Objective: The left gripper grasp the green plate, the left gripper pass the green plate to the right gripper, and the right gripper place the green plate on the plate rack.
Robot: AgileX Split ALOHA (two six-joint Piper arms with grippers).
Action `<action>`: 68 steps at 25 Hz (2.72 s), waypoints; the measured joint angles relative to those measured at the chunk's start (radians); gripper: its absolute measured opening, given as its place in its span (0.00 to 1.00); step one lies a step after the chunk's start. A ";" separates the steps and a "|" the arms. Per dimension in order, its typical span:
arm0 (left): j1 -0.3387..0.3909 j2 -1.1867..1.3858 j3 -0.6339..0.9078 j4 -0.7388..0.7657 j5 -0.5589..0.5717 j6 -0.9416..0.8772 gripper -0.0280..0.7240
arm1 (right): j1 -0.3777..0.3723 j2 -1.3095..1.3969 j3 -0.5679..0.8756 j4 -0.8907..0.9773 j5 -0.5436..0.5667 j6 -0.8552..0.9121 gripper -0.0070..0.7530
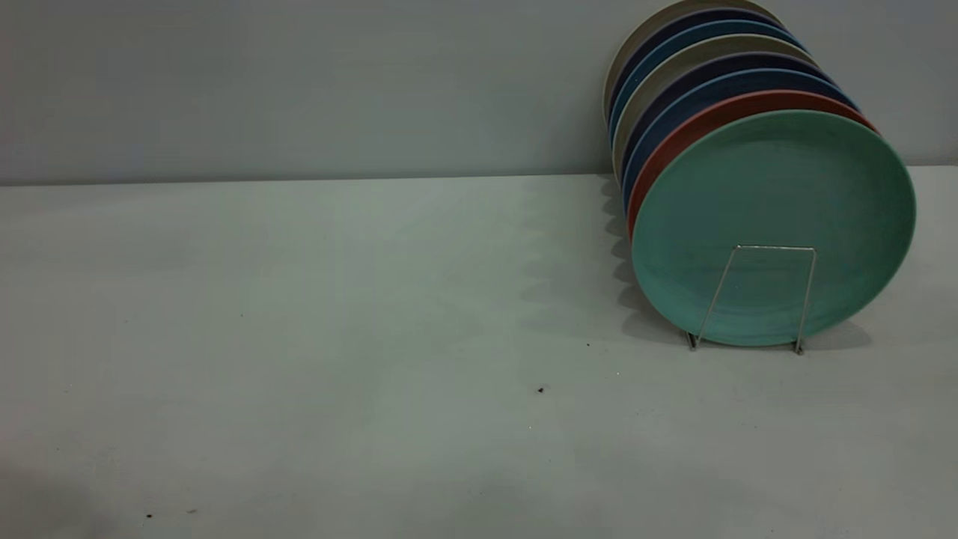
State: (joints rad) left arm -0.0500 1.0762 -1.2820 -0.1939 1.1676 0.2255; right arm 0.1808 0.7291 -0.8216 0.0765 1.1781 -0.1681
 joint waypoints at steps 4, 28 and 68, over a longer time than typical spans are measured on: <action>0.000 -0.127 0.182 0.037 0.000 -0.008 0.81 | 0.000 -0.117 0.174 -0.068 -0.031 0.102 0.61; 0.000 -0.675 0.794 0.094 -0.059 -0.090 0.81 | 0.000 -0.432 0.350 -0.135 -0.057 0.168 0.61; 0.027 -1.092 0.795 0.097 -0.022 -0.091 0.81 | -0.154 -0.746 0.350 -0.120 -0.044 0.168 0.60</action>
State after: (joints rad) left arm -0.0225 -0.0158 -0.4874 -0.0964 1.1453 0.1348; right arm 0.0273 -0.0173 -0.4720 -0.0433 1.1338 0.0000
